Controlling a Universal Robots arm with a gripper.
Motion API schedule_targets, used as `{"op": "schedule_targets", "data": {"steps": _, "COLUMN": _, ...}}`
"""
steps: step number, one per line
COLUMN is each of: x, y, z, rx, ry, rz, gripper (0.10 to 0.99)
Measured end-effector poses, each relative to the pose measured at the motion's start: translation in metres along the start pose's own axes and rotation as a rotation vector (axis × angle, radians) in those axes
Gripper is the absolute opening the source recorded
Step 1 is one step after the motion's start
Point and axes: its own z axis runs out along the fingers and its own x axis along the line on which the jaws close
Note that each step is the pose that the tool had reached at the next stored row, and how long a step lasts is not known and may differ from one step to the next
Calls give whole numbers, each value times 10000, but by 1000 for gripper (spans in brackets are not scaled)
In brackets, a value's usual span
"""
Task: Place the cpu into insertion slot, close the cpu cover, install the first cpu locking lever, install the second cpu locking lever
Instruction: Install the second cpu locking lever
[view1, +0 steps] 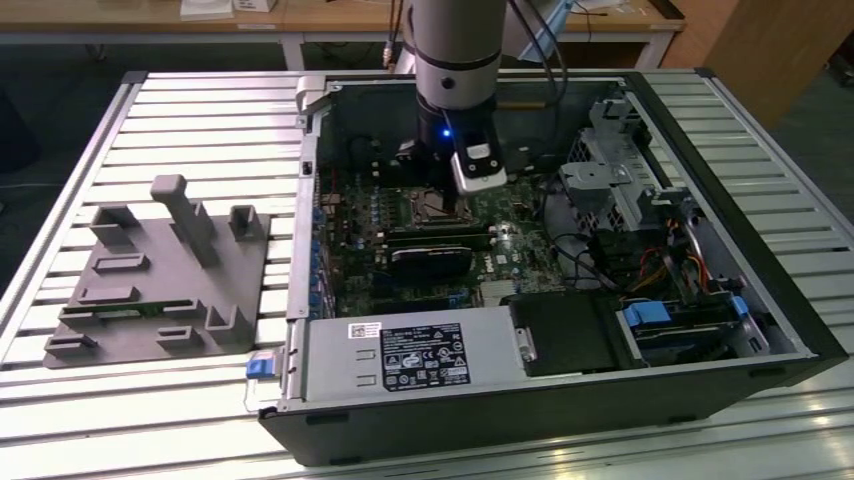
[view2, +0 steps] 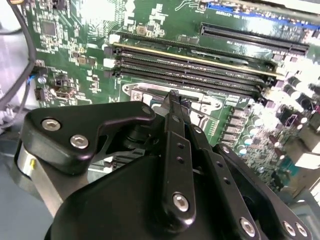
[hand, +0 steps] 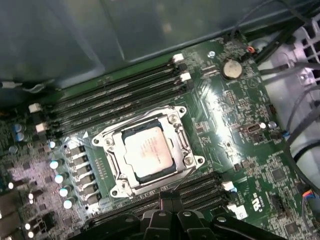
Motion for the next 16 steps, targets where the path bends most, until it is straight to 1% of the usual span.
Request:
{"op": "schedule_targets", "data": {"steps": 4, "x": 1, "y": -2, "z": 24, "rx": -28, "ry": 48, "rz": -621, "gripper": 106}}
{"op": "schedule_targets", "data": {"steps": 6, "x": 3, "y": -8, "z": 36, "rx": -35, "ry": 67, "rz": -834, "gripper": 106}}
{"op": "schedule_targets", "data": {"steps": 12, "x": 51, "y": -48, "z": 90, "rx": -53, "ry": 94, "rz": -1190, "gripper": 106}}
{"op": "schedule_targets", "data": {"steps": 16, "x": 97, "y": -83, "z": 137, "rx": -61, "ry": 110, "rz": -1384, "gripper": 106}}
